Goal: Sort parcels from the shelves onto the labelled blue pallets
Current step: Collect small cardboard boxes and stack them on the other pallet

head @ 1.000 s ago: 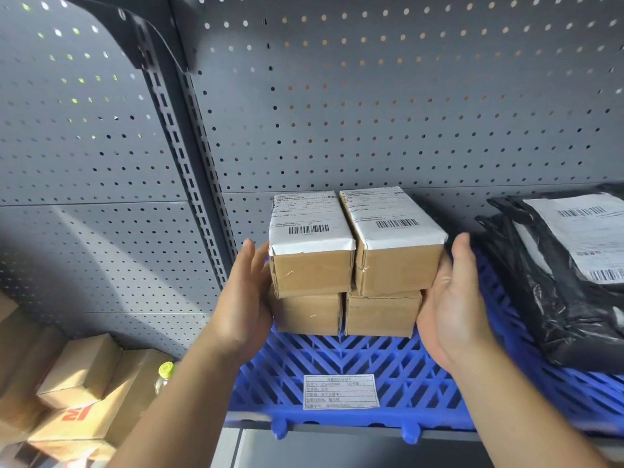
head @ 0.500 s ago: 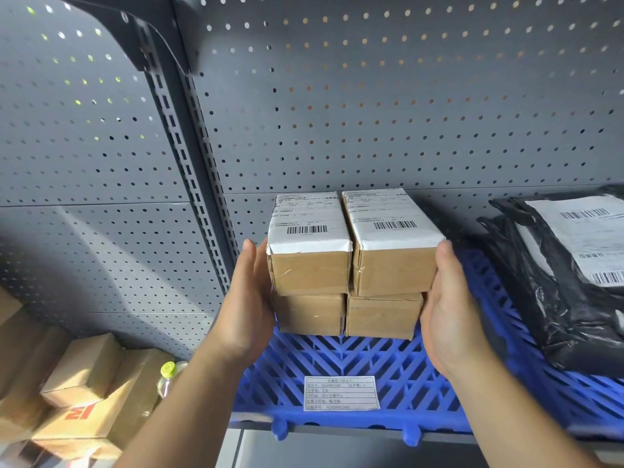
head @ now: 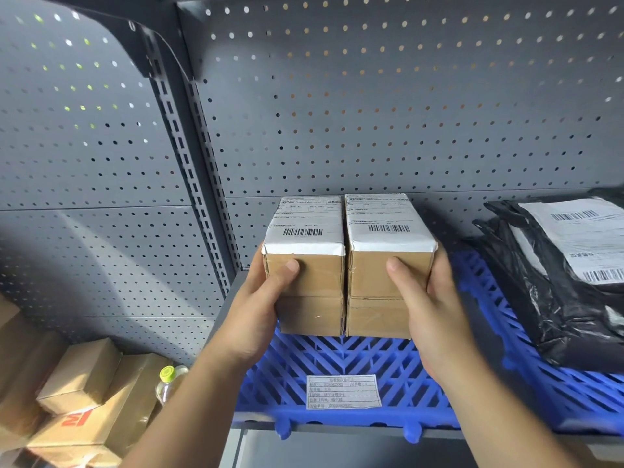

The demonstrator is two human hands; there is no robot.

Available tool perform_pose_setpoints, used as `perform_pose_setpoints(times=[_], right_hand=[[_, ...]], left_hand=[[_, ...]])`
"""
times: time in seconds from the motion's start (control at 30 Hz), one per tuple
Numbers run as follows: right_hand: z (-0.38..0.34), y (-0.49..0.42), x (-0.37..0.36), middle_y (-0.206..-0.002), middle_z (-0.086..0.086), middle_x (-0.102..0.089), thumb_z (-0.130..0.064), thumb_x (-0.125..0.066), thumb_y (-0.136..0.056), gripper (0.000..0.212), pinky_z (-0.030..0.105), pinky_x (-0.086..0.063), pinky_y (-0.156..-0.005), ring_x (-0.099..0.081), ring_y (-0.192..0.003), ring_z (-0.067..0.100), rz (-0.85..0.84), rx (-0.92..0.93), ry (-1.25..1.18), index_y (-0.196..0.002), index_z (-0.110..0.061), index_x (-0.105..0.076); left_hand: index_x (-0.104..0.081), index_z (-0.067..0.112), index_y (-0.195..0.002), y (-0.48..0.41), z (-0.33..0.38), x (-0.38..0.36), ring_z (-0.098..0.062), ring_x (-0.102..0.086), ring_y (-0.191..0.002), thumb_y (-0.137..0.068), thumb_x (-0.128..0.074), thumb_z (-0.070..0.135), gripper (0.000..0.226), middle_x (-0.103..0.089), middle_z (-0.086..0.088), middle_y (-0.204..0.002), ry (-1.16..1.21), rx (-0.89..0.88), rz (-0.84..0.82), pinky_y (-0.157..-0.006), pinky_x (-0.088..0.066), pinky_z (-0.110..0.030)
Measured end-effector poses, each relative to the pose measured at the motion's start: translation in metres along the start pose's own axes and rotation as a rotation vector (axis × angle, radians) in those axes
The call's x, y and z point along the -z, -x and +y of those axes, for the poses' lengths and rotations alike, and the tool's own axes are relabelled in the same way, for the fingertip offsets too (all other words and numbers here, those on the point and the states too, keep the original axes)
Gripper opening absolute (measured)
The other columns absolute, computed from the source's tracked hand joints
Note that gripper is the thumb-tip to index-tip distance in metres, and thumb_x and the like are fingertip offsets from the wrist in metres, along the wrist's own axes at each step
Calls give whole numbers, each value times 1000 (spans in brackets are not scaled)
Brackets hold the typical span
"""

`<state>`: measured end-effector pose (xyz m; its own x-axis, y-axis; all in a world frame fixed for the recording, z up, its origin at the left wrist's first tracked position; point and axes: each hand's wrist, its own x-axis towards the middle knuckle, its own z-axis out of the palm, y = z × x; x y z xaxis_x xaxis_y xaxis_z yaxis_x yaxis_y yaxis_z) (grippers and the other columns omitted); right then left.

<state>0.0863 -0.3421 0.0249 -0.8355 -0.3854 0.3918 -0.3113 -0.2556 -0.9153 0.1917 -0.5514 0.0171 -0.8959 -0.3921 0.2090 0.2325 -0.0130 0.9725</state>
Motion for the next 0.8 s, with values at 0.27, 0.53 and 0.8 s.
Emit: perform_pose_setpoints(times=[0.27, 0.53, 0.8], right_hand=[[1, -5, 4, -129, -20, -67, -46, -70, -83, 55, 32, -43, -98, -62, -119, 0, -56, -76, -71, -133, -55, -49], [8, -8, 12, -131, -16, -67, -41, -72, -79, 62, 36, -42, -102, -62, -122, 4, -96, -113, -79, -136, -52, -49], [0, -6, 8, -127, -21, -67, -42, -72, -77, 62, 29, -41, -98, -62, -118, -2, -87, -123, -34, -134, -52, -48]], left_hand=[[-60, 43, -130, 3, 0, -8, 1, -64, -113, -81, -70, 43, 50, -71, 12, -126, -16, 5, 21, -94, -41, -35], [-56, 43, -132, 5, 6, -13, 3, -66, -107, -82, -65, 41, 51, -73, 16, -119, -103, 1, 34, -90, -45, -30], [-55, 36, -136, 6, 10, -15, 0, -67, -105, -79, -68, 38, 59, -74, 14, -116, -87, 4, 67, -89, -46, -29]])
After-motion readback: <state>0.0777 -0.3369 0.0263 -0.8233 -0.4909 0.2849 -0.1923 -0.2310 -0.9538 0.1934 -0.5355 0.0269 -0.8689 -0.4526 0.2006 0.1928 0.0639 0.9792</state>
